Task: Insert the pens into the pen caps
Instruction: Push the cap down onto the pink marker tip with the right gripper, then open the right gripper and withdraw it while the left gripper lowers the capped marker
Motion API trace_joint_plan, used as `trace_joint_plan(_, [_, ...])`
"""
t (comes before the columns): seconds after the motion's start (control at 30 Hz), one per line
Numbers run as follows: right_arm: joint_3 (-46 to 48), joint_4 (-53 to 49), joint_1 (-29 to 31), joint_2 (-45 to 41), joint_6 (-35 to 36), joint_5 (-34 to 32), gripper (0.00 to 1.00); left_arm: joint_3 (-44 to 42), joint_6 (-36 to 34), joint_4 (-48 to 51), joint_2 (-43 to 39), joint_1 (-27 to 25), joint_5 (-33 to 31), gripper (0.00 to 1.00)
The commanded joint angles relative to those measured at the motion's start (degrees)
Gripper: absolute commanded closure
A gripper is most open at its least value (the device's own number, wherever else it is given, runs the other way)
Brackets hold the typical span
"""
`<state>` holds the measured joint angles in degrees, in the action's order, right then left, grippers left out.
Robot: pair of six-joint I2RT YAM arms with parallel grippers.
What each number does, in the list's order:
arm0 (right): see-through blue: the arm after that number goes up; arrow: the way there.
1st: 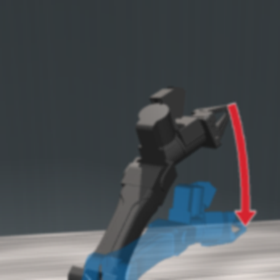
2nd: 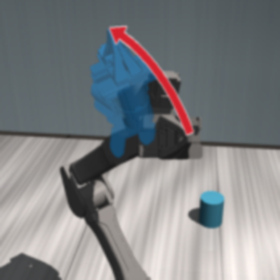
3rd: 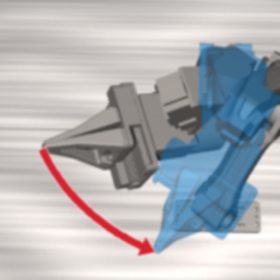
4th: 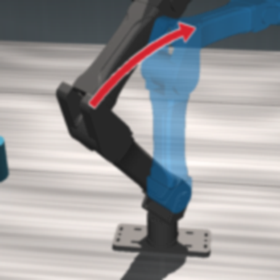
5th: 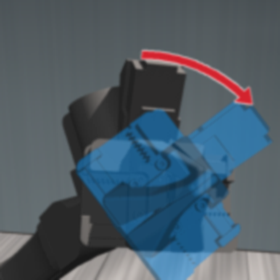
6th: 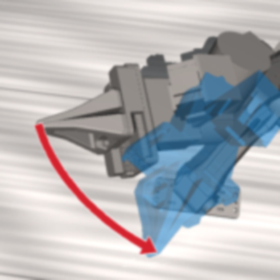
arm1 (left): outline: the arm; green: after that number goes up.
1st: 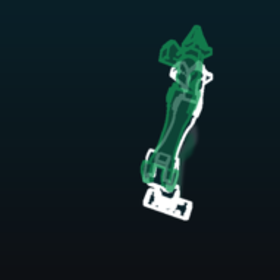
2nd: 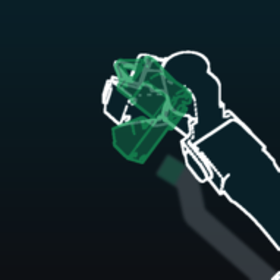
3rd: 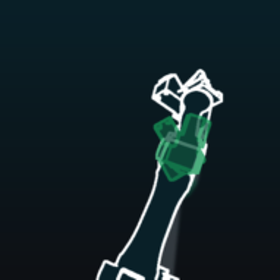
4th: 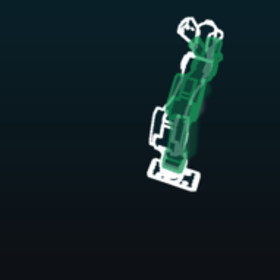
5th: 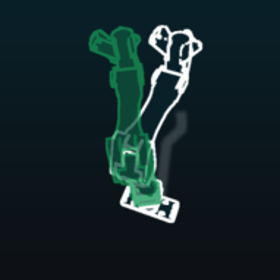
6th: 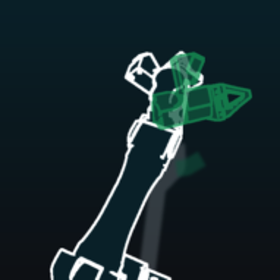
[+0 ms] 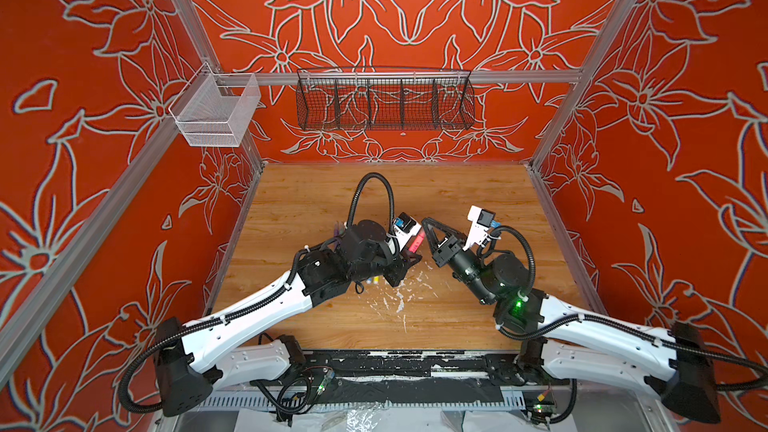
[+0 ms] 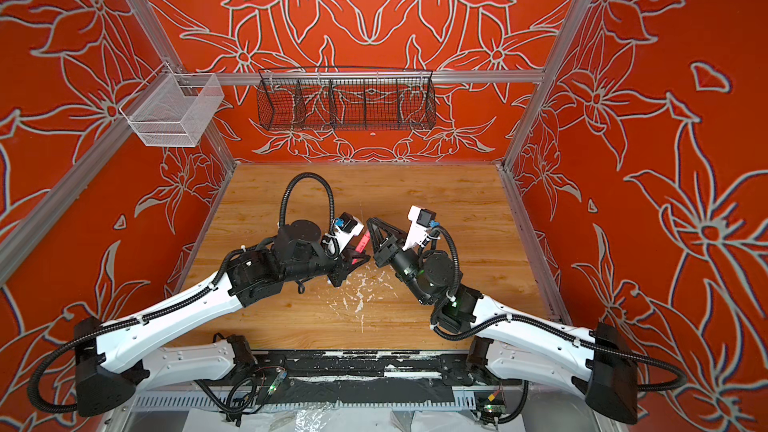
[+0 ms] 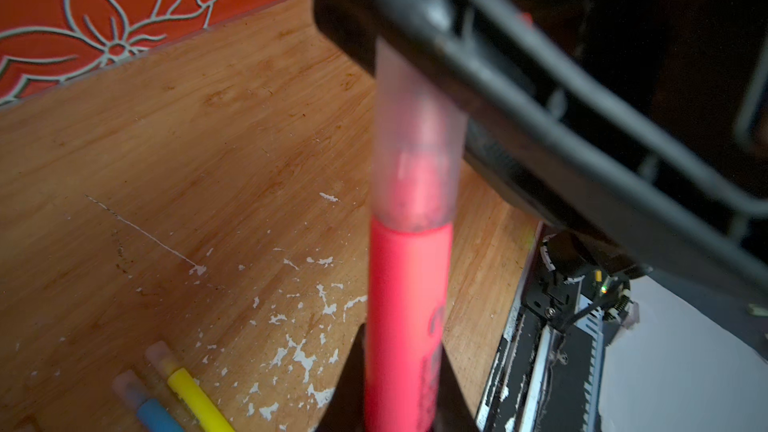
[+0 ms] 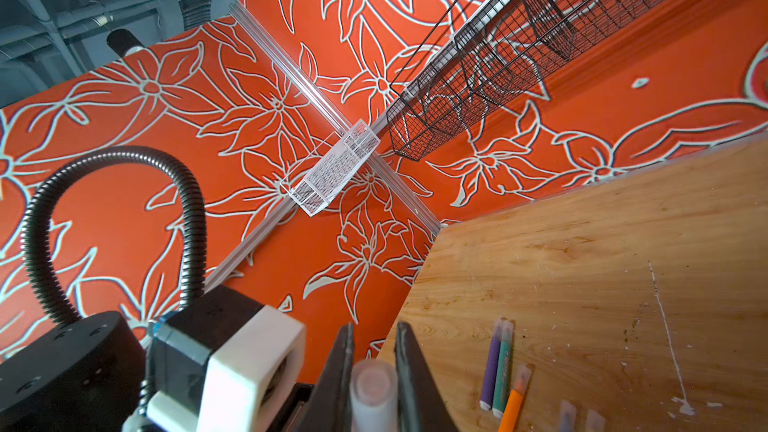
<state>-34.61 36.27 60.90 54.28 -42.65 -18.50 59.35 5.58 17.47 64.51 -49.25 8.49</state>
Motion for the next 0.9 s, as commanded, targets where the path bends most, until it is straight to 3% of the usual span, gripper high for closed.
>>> trace_joint_plan(0.0, [3.9,-10.0,8.9,1.4,-1.8,16.4,1.0,6.7,8.9,-20.5,-0.4,7.3,-8.4,1.0])
trace_joint_plan(0.13, [4.3,-6.5,12.4,1.0,-0.9,16.4,1.0,8.0,10.0,-19.7,-0.6,8.1,-6.0,1.0])
trace_joint_plan(0.37, [4.4,-4.0,17.2,1.5,-1.4,13.3,1.0,4.9,7.4,-24.5,-1.5,8.2,-10.2,1.0])
trace_joint_plan(0.5, [2.2,-12.3,17.3,-1.4,-1.3,8.4,1.0,4.5,7.3,-23.0,-0.6,8.2,-12.4,1.0])
trace_joint_plan(0.6, [-2.1,-29.5,17.3,-9.0,0.8,-3.1,0.57,3.3,10.0,-18.0,0.1,8.1,-10.7,1.0])
trace_joint_plan(0.67, [-7.1,-44.3,17.1,-14.3,1.2,-15.8,0.34,0.6,13.2,-14.5,0.7,7.9,-10.1,1.0])
trace_joint_plan(0.73, [-10.3,-54.7,17.0,-18.4,-0.5,-26.1,0.17,-3.0,17.4,-11.7,1.0,7.4,-10.9,1.0])
trace_joint_plan(0.87, [-12.4,-61.8,16.7,-24.3,0.4,-37.0,0.02,-11.6,22.7,-11.4,1.3,4.5,-12.0,1.0])
